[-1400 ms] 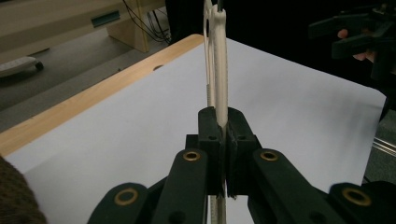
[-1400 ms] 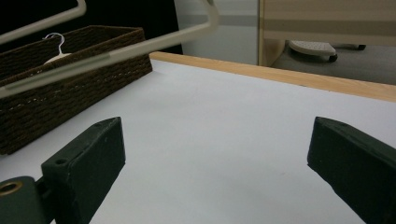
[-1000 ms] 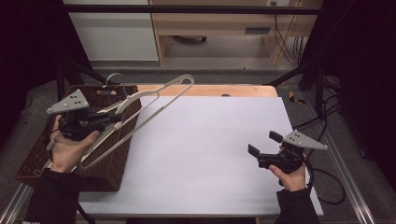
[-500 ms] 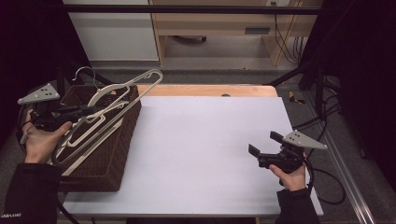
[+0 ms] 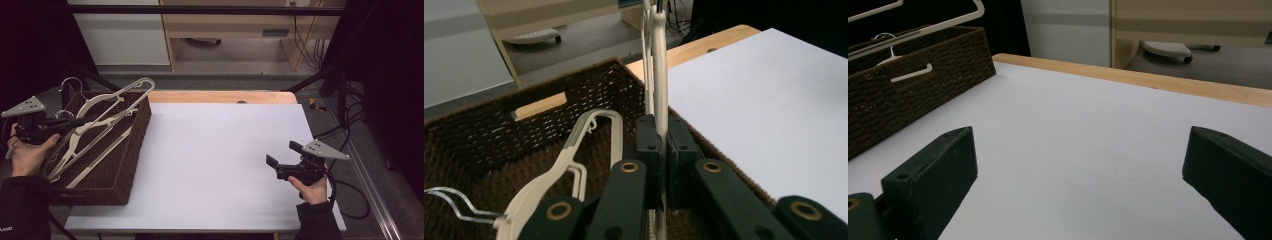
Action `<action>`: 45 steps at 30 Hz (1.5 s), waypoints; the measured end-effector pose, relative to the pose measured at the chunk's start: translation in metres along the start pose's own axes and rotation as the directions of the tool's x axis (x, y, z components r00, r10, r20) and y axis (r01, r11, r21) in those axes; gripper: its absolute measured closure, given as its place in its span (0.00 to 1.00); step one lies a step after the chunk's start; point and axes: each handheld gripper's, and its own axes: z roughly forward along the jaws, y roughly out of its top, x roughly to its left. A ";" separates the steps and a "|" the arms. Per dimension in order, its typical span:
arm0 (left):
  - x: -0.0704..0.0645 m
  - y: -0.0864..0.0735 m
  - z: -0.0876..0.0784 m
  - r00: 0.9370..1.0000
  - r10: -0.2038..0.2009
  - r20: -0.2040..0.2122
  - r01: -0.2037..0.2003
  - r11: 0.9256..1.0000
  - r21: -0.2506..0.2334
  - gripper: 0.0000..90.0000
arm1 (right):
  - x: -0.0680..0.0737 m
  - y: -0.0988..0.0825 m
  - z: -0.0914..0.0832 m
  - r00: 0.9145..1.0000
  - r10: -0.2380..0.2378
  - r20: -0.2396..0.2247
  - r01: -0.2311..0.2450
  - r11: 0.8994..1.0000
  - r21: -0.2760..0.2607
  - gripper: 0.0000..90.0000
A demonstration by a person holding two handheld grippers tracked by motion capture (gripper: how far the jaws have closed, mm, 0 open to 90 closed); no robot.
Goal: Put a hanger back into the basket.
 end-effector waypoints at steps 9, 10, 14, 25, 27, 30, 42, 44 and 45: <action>0.018 -0.020 -0.003 0.999 -0.037 -0.036 0.038 0.999 0.035 0.97 | 0.000 0.000 0.001 1.000 0.003 0.000 -0.003 1.000 0.002 0.02; 0.020 -0.023 -0.002 0.998 -0.042 -0.038 0.043 0.998 0.043 0.97 | 0.000 0.000 0.001 1.000 0.002 0.000 -0.002 1.000 0.001 0.02; 0.023 -0.030 0.001 0.998 -0.052 -0.047 0.055 0.996 0.074 0.97 | 0.000 0.000 0.001 1.000 0.003 -0.001 -0.003 1.000 0.003 0.02; 0.016 -0.056 0.025 0.992 -0.118 -0.035 0.122 0.982 0.144 0.97 | 0.000 -0.001 0.001 1.000 0.006 -0.004 -0.006 1.000 0.005 0.02; 0.016 -0.059 0.029 0.991 -0.127 -0.039 0.132 0.978 0.164 0.97 | 0.000 0.000 0.001 1.000 0.006 -0.005 -0.006 1.000 0.005 0.02; 0.016 -0.063 0.033 0.989 -0.141 -0.034 0.145 0.974 0.173 0.97 | 0.000 -0.001 0.002 1.000 0.003 -0.002 -0.003 1.000 0.007 0.02; 0.020 -0.073 0.036 0.962 -0.206 -0.179 0.242 0.947 0.211 0.88 | 0.002 -0.002 0.004 1.000 0.004 -0.008 -0.004 1.000 0.013 0.02; 0.021 -0.073 0.031 0.954 -0.224 -0.197 0.259 0.950 0.175 0.83 | 0.001 -0.002 0.004 1.000 0.004 -0.006 -0.004 1.000 0.014 0.02; 0.021 -0.072 0.027 0.951 -0.234 -0.202 0.267 0.952 0.153 0.81 | 0.001 -0.002 0.004 1.000 0.007 -0.007 -0.006 1.000 0.013 0.02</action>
